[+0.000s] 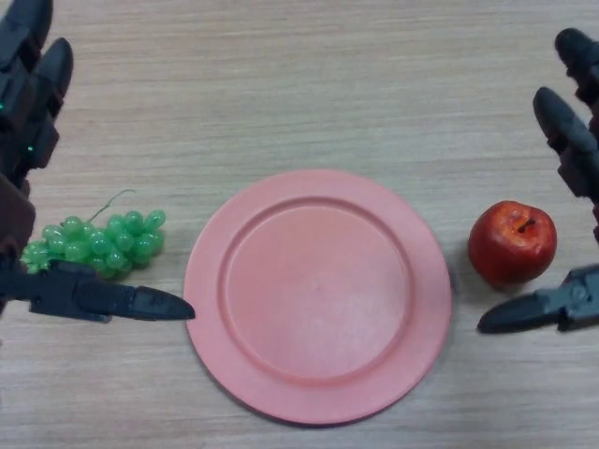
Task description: Pick up the red apple and place it on the plate
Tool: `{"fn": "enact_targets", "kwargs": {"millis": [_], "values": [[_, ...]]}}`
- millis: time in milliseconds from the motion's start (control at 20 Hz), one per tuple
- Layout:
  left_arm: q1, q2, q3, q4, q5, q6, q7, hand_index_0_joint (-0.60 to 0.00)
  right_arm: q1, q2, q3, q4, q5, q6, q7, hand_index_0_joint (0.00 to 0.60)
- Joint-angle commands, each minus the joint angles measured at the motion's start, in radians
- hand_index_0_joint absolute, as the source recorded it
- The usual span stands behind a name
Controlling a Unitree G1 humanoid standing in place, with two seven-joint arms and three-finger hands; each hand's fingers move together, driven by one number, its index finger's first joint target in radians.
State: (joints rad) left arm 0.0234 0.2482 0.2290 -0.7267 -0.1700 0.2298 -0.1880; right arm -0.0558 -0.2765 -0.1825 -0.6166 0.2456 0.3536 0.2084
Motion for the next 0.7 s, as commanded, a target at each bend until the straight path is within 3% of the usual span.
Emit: {"fn": "enact_targets", "kwargs": {"millis": [50,200,350,550,700], "values": [[-0.004,0.013,0.027,0.007,0.018,-0.201,0.01,0.0,-0.068,-0.056,-0.07,0.082,0.029,-0.269,0.027,0.0],[0.005,0.007,0.009,0.058,0.044,-0.246,0.025,0.0,-0.12,-0.089,-0.062,0.324,-0.061,-0.487,0.063,0.0],[0.02,-0.002,-0.004,0.071,0.064,-0.259,0.048,0.0,-0.174,-0.123,-0.058,0.596,-0.163,-0.677,0.035,0.0],[0.038,-0.006,-0.001,0.073,0.074,-0.268,0.047,0.0,-0.261,-0.151,-0.029,0.919,-0.159,-0.791,0.019,0.0],[0.04,-0.009,-0.009,0.07,0.09,-0.255,0.049,0.0,-0.329,-0.153,-0.002,1.109,-0.16,-0.833,0.0,0.0]]}}
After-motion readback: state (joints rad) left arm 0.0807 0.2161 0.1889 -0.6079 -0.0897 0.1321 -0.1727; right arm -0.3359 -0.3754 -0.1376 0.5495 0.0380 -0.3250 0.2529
